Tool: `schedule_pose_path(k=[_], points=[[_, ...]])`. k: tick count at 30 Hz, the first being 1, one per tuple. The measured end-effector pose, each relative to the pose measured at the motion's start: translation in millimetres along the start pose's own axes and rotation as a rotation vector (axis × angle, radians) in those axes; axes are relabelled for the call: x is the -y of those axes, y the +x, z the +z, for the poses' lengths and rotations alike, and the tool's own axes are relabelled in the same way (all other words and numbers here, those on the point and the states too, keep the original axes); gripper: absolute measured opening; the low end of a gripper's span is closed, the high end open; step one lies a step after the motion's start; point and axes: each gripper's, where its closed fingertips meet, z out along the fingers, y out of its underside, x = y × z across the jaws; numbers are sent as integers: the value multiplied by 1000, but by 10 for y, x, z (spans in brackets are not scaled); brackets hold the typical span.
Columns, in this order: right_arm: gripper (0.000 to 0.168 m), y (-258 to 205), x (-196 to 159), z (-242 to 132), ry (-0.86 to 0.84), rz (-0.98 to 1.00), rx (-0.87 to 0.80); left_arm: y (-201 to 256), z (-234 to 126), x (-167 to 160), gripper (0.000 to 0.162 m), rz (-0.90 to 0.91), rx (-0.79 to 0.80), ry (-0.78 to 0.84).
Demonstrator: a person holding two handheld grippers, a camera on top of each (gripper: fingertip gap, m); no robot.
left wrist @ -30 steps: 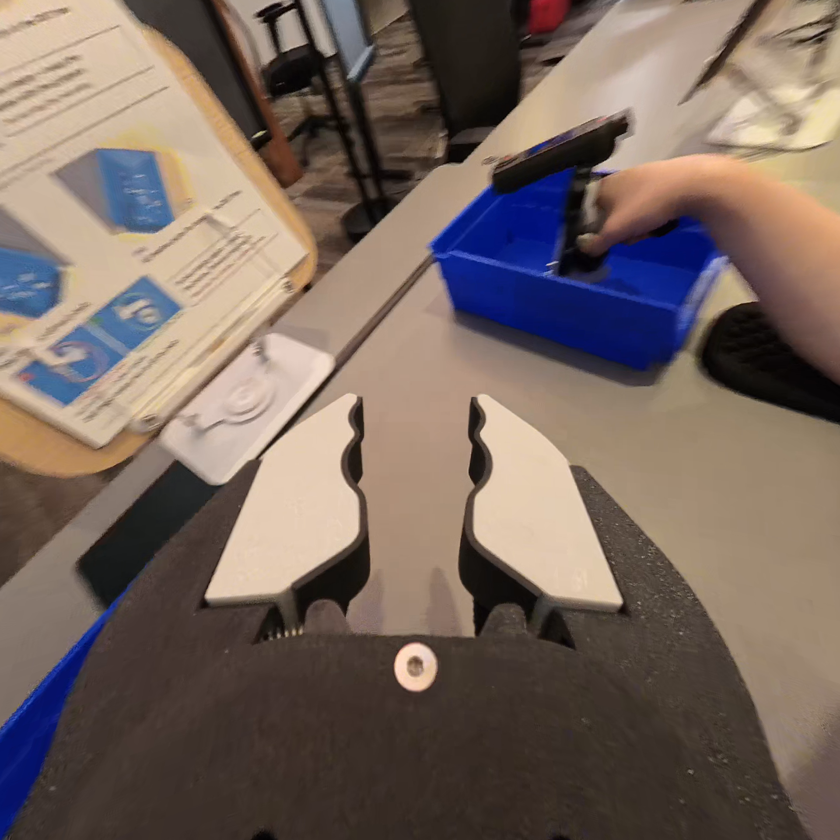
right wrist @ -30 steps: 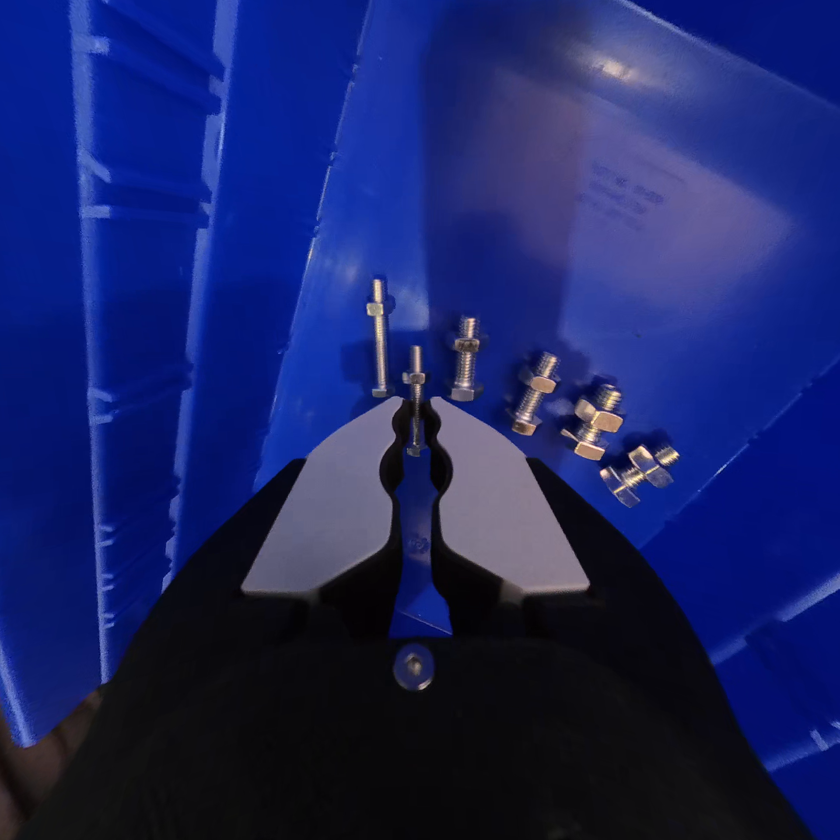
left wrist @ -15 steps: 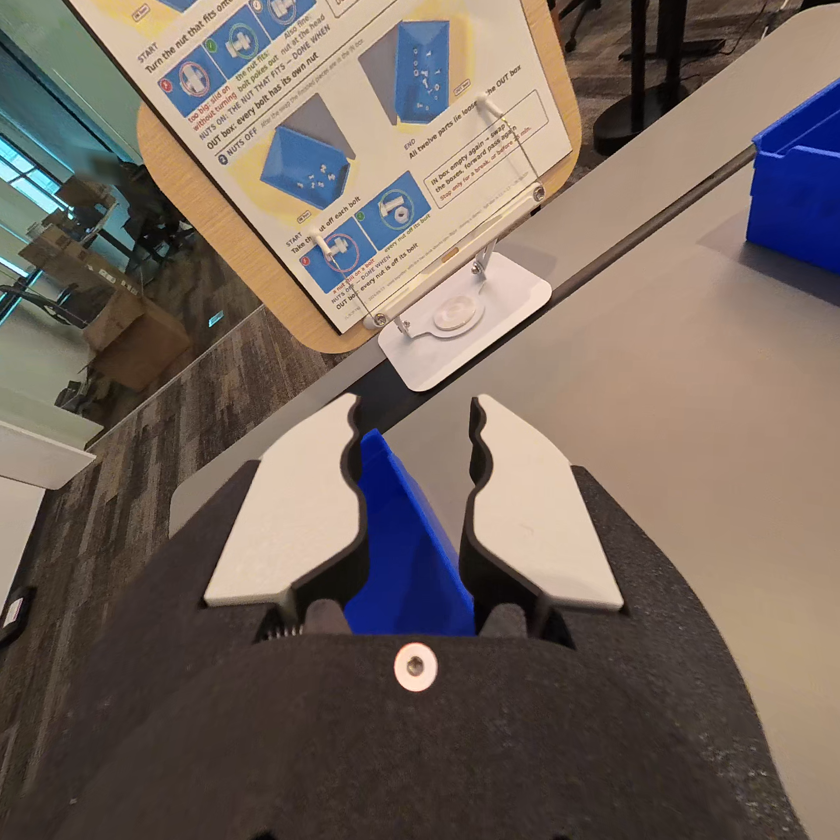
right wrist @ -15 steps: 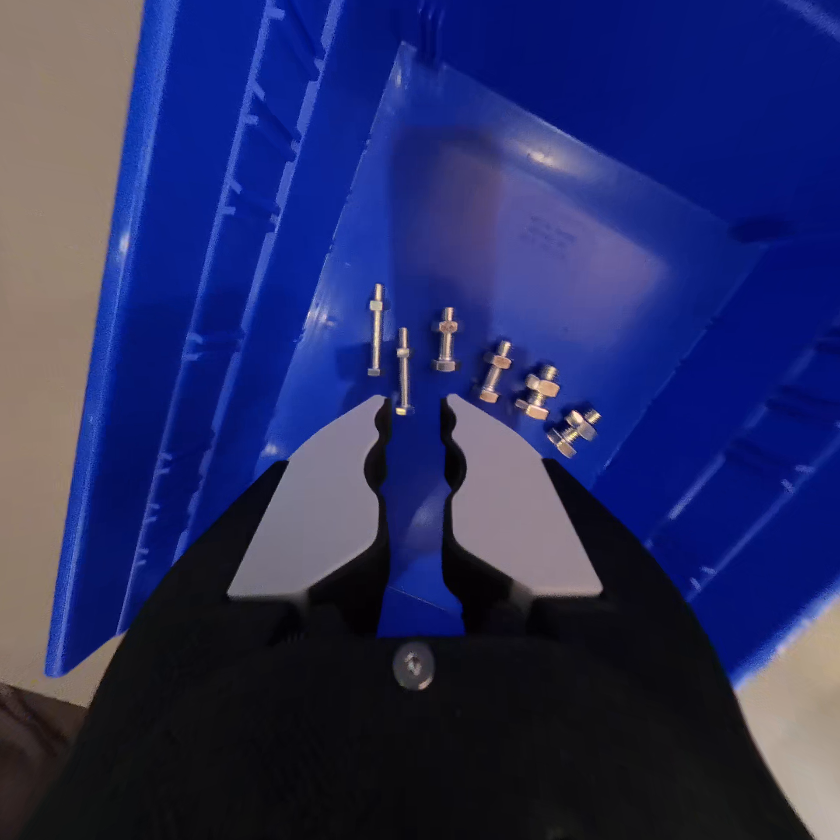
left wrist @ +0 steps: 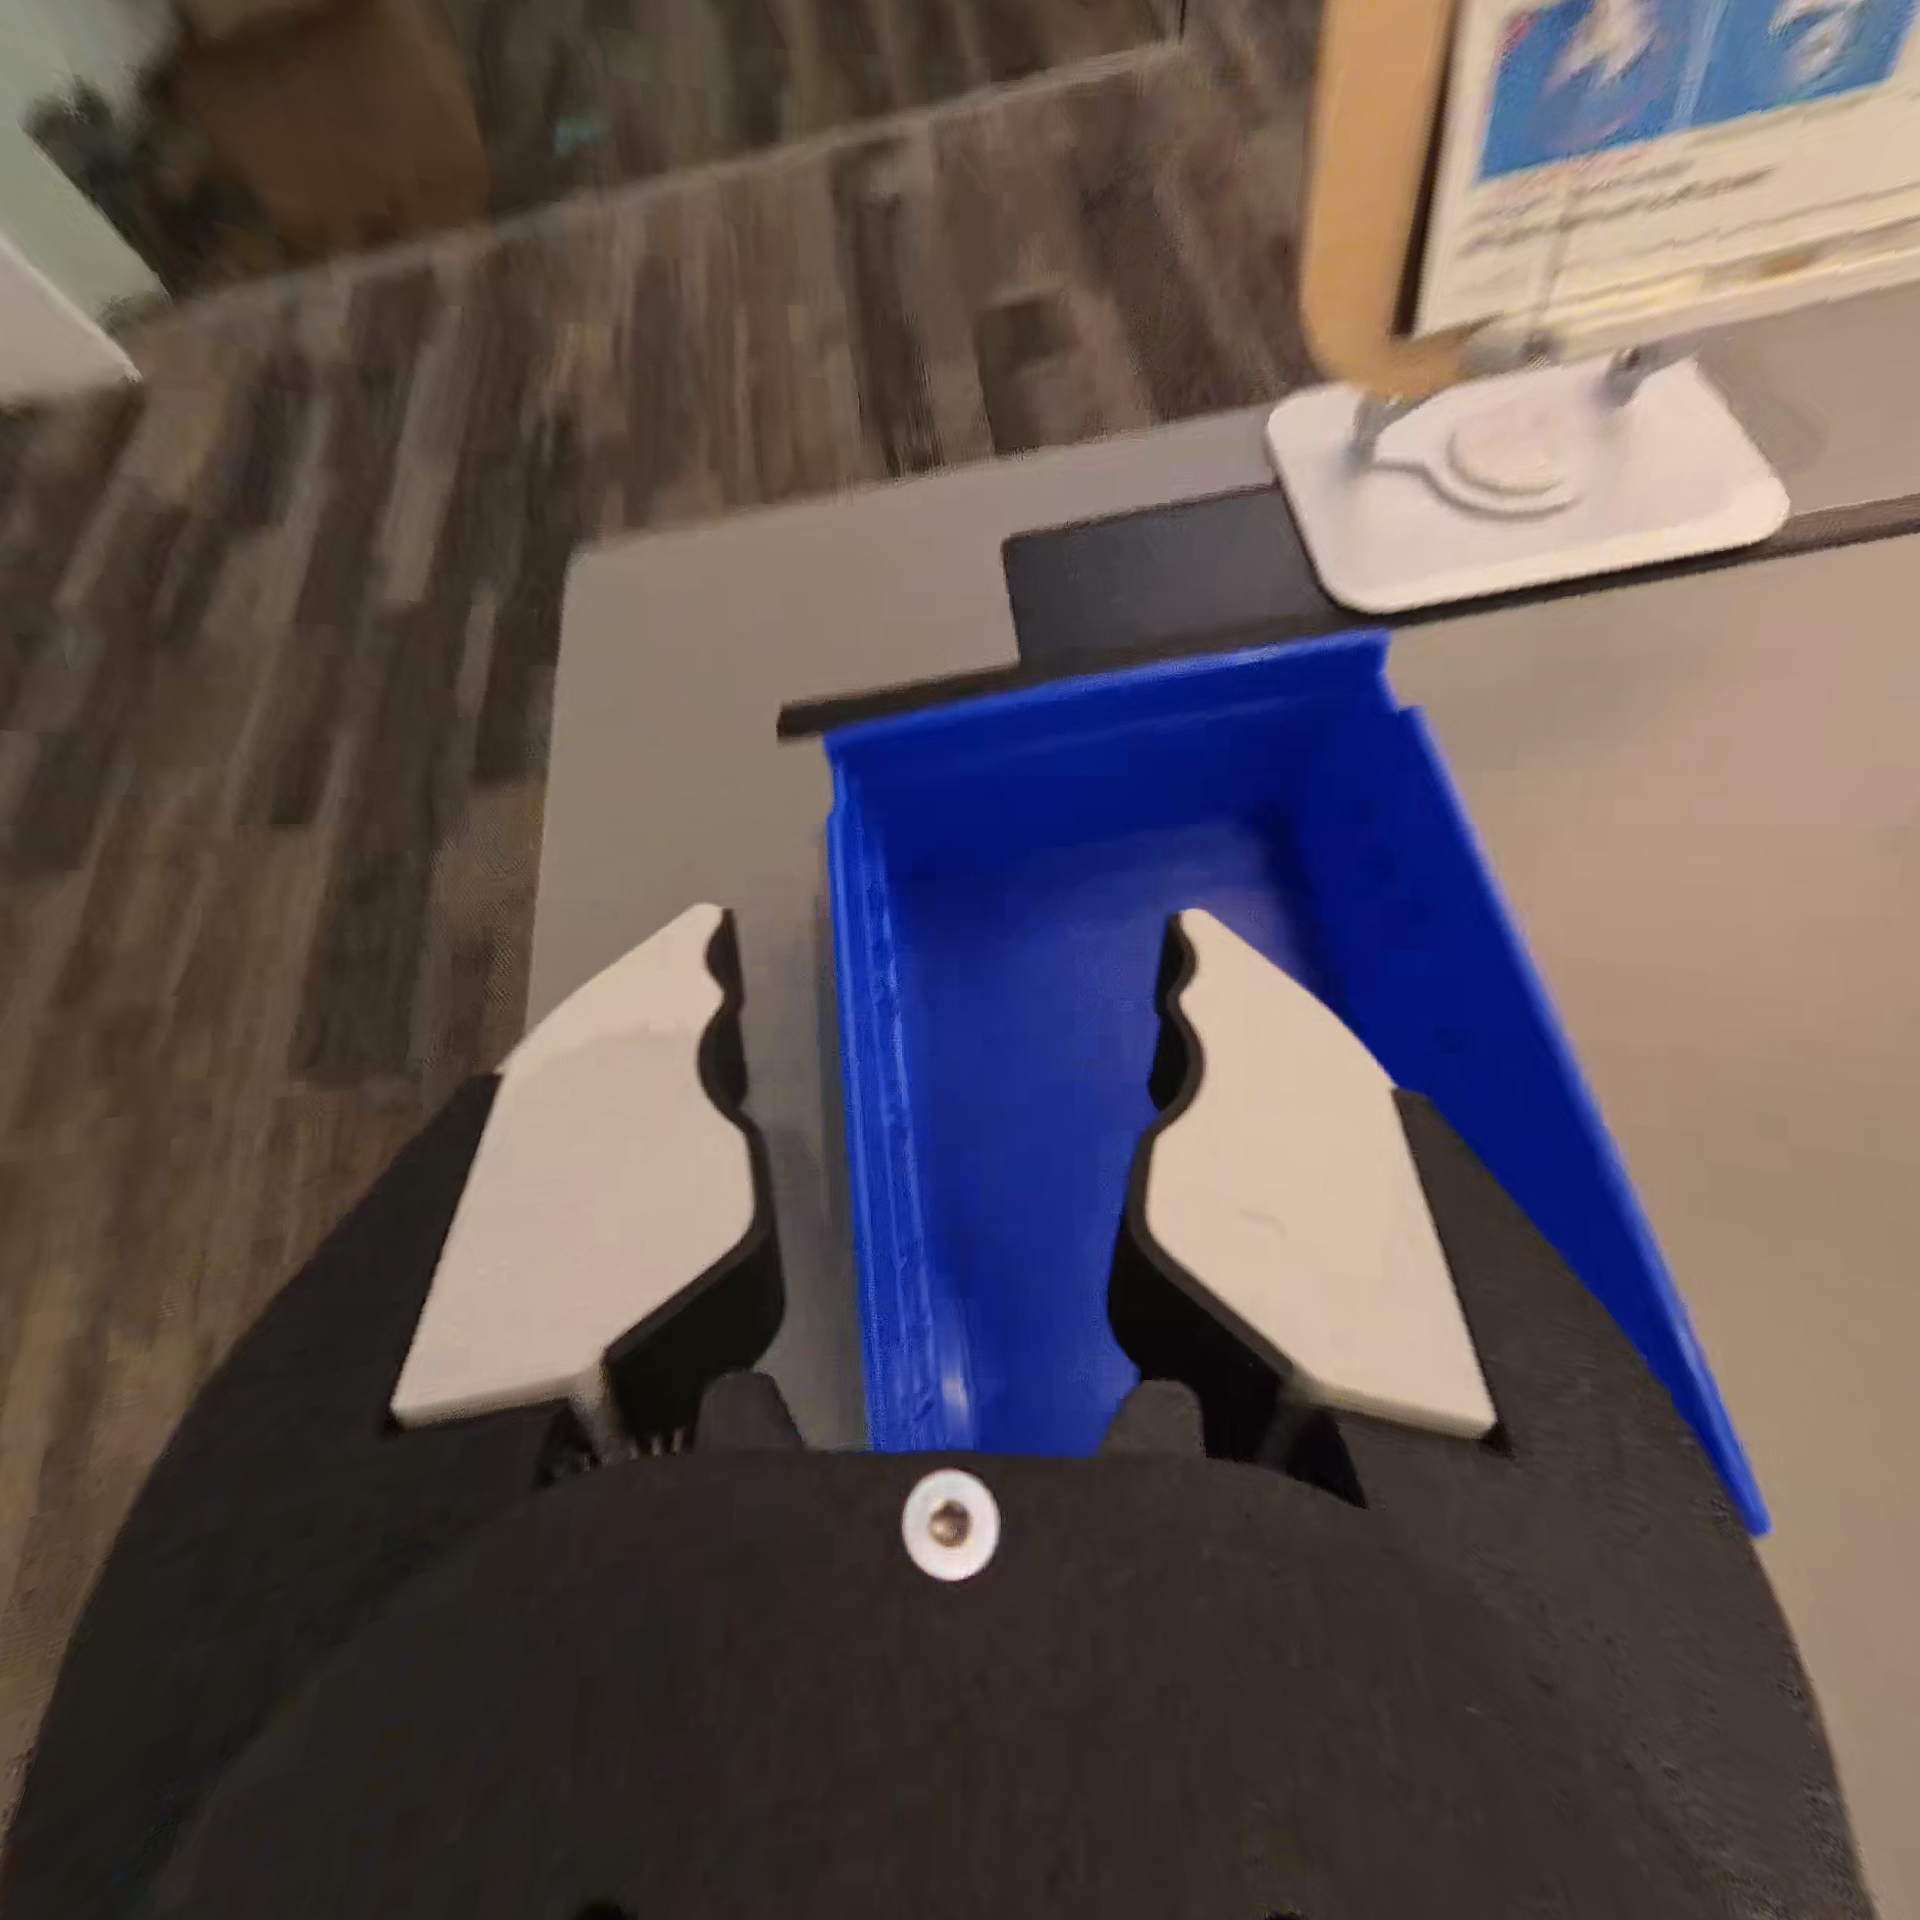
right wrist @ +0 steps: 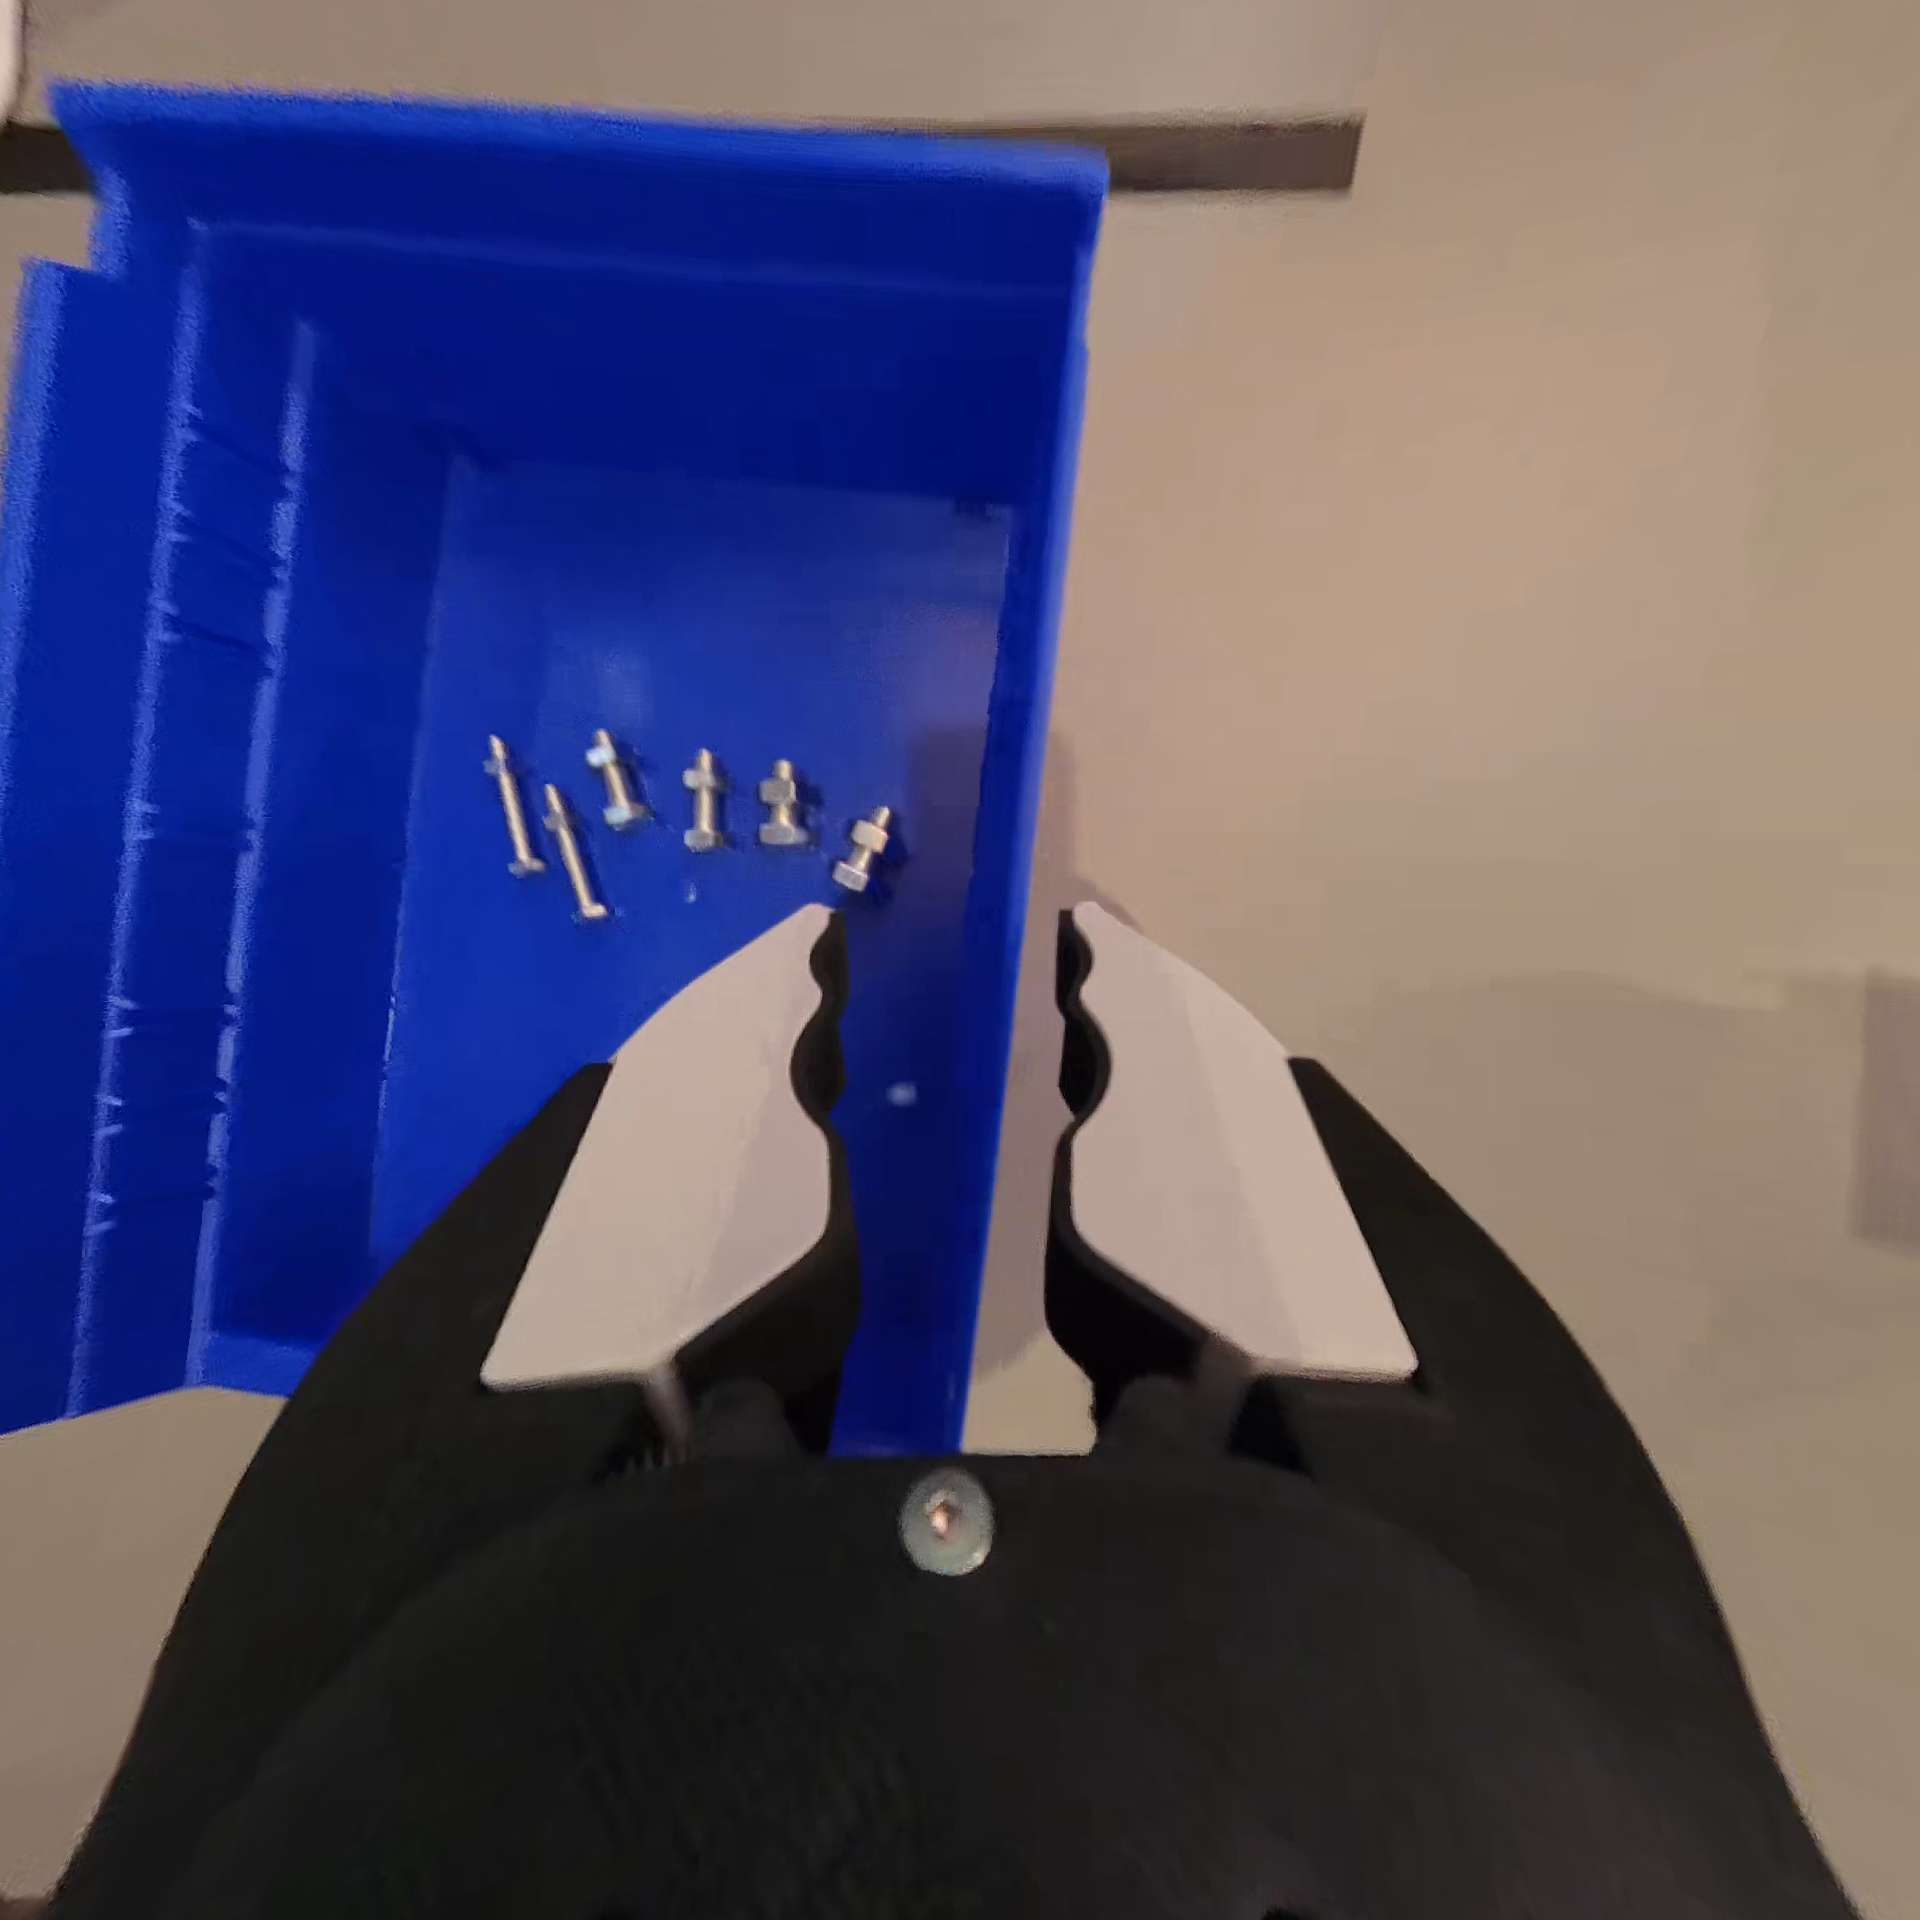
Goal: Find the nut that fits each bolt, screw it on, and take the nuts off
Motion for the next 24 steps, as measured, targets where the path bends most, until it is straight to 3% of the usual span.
schedule_pose_path(k=[4, 7, 12, 24], points=[[39, 87, -181, 274, -94, 49, 55, -225, 166, -541, 77, -159, -141, -176], [22, 134, -349, 404, -194, 71, 62, -289, 311, -849, 68, -216, -183, -297], [8, 59, -463, 503, -262, 88, 119, -317, 526, -1150, 65, -241, -189, -431], [8, -2, -578, 550, -372, 81, 39, -235, 785, -1460, 48, -197, -176, -621]])
